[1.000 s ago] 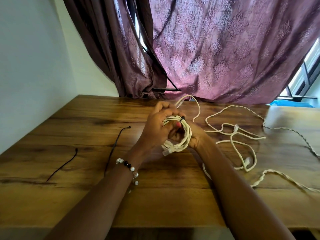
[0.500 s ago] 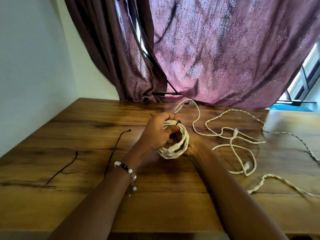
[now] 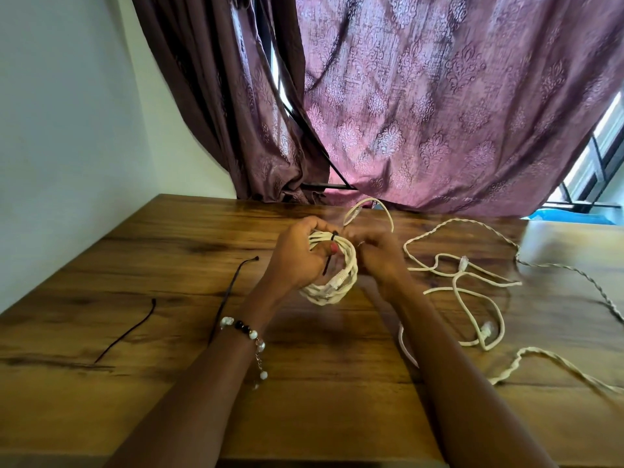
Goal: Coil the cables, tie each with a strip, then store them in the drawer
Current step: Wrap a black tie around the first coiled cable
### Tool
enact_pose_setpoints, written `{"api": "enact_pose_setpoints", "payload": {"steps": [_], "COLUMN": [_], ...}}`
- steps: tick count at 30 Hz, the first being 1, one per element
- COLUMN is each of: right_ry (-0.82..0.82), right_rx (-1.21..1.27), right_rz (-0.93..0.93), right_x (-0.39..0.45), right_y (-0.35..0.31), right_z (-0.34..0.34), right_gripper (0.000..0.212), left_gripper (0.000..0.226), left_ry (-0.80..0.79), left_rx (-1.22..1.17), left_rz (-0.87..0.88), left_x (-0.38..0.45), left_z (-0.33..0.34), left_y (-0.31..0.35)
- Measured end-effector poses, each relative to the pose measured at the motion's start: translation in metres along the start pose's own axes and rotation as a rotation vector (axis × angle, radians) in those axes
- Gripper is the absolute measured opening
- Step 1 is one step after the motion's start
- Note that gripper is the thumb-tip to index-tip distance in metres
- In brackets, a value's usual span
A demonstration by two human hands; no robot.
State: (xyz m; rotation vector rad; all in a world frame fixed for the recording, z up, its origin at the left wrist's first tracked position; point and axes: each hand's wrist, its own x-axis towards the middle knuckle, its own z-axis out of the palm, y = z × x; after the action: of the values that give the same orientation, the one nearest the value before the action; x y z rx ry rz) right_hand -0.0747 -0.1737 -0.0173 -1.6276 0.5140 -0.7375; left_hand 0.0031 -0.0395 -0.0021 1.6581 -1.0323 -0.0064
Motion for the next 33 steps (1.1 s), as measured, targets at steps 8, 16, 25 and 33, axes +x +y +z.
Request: {"api": "enact_pose_setpoints", "payload": {"steps": [8,16,25,33], "right_ry": [-0.132,-0.252,-0.041,0.100], "right_rx": [-0.412,-0.858,-0.553,-0.477], "right_rz": [-0.762,-1.025,-0.957,-0.833], "right_x": [-0.020,-0.017,-0.020,-0.013], "right_y": [-0.029,-0.015,-0.020,-0.013], "right_z": [0.003,0.008,0.004,-0.002], "right_gripper": [0.013,0.018,0.014,0.012], "left_gripper": [0.016,0.016,0.015,0.028], "left_ry": [0.090,0.047,-0.008,-0.120], "left_rx": [0.060,-0.297,-0.261,0.053], "left_rz": [-0.073,-0.373,-0.324,-0.065], "left_x": [0.008,0.001,0.001,0.002], "left_z": [-0.004,-0.010,-0.010,-0.001], "left_y": [-0.018,-0.005,-0.005,-0.006]}}
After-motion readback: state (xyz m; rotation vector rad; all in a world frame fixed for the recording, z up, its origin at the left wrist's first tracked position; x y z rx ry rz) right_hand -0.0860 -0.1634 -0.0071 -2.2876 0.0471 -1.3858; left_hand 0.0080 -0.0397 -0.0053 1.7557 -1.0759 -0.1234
